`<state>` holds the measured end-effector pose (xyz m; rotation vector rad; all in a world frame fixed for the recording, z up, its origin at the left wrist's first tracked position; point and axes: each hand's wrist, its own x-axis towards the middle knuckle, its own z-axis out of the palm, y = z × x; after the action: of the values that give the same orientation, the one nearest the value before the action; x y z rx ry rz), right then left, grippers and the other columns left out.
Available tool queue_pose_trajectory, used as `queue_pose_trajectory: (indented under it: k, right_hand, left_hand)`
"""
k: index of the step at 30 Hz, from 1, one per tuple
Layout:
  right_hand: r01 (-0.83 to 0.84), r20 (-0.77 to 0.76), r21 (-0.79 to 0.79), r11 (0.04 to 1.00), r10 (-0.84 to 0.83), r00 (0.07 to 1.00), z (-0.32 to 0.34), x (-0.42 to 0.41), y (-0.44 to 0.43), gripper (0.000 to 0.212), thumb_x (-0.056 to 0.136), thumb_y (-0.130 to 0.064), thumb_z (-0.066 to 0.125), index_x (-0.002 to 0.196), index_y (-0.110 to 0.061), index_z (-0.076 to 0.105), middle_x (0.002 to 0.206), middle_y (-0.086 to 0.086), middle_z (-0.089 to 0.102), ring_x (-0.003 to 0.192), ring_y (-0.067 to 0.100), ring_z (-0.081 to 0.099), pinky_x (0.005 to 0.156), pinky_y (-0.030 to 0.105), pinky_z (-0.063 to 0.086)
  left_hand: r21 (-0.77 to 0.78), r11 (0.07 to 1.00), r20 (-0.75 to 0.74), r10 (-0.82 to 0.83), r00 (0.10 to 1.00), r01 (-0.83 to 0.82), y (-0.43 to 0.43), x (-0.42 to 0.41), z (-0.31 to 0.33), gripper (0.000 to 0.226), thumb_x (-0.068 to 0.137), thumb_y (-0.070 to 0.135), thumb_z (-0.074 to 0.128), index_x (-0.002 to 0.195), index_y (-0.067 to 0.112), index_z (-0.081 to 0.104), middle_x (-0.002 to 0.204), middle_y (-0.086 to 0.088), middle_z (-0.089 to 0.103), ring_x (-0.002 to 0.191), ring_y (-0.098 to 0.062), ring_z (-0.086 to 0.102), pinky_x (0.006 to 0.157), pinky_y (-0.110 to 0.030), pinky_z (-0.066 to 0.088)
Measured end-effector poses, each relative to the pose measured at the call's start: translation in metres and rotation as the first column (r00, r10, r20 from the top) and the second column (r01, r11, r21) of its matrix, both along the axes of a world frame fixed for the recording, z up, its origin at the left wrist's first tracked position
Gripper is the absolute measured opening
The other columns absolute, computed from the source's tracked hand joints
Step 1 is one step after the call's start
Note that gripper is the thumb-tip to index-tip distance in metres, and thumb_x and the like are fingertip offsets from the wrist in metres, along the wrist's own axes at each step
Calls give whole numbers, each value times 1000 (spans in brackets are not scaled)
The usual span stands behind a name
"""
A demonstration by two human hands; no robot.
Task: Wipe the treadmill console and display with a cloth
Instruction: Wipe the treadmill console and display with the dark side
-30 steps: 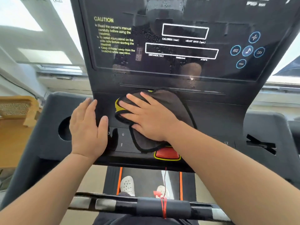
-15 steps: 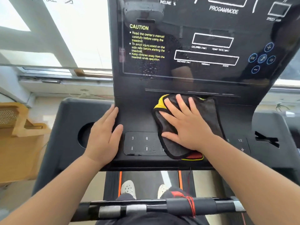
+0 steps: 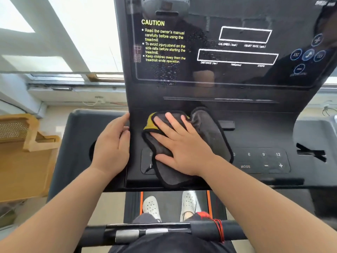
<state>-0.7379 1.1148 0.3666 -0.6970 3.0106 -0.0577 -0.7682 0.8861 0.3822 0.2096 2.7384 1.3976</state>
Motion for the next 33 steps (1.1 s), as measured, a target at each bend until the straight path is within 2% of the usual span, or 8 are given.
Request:
queue_pose_trajectory:
  k: [3,7,16,21,23,25,28,33]
  right_hand:
    - [156,74,-10,988,-155,985,-4,31,15,71,100,-67,31,161,-30,29,174,0,5,160,27,-3,124,52,19]
    - [311,92,38,950,-313,945,-5,51,-6,78,100,-67,24,164,-23,20,174,10,-1,160,35,-6,127,56,10]
    - [105,73,-27,994,-103,992,-6,21,-68,72,101,-64,32,162,-27,27,174,3,8,160,33,0,128,56,4]
    - [90,78,-16,996,-89,993,-10,60,-39,67,102,-62,30,161,-30,29,173,0,15,160,30,8,128,55,8]
    - [123,80,-6,992,-122,989,-12,73,-32,68,102,-62,31,161,-30,28,173,0,13,160,29,7,128,56,9]
    - [139,98,0,990,-138,986,-12,72,-33,70,102,-64,29,162,-29,25,174,0,8,161,28,2,128,56,6]
    - [142,101,2,990,-142,985,-7,45,-44,74,102,-67,24,163,-26,23,174,2,1,160,29,-5,128,59,3]
    - [26,18,55,998,-27,999,0,-17,-69,77,101,-69,26,162,-22,30,174,4,0,160,28,-9,127,54,-8]
  left_hand:
    - [-50,998,11,32,999,-31,0,-1,-6,60,96,-1,44,148,28,49,134,4,63,112,-8,59,102,-27,42]
    - [-35,999,44,1,999,0,-9,-2,-4,66,93,-7,43,147,31,51,134,6,64,115,-7,61,106,-28,42]
    - [37,999,130,-45,990,40,-10,-2,13,66,96,-1,40,144,43,51,127,13,68,119,0,59,108,-30,45]
    - [121,992,169,-53,984,33,-1,-2,35,91,98,-6,37,97,84,50,94,52,61,101,25,56,83,2,40]
    - [160,987,182,-54,982,25,-2,-3,33,84,100,-6,36,96,76,56,90,53,60,96,26,57,76,5,38]
    - [185,983,171,-31,985,-1,-7,-6,25,62,102,0,38,117,56,58,97,45,65,102,20,60,80,2,41]
    - [151,988,161,-42,986,18,-17,-13,24,46,105,13,38,147,28,50,132,25,59,123,6,54,99,-7,38]
    - [143,989,113,-58,992,41,-30,-20,33,52,101,29,36,152,23,43,150,9,50,137,-2,45,112,-16,31]
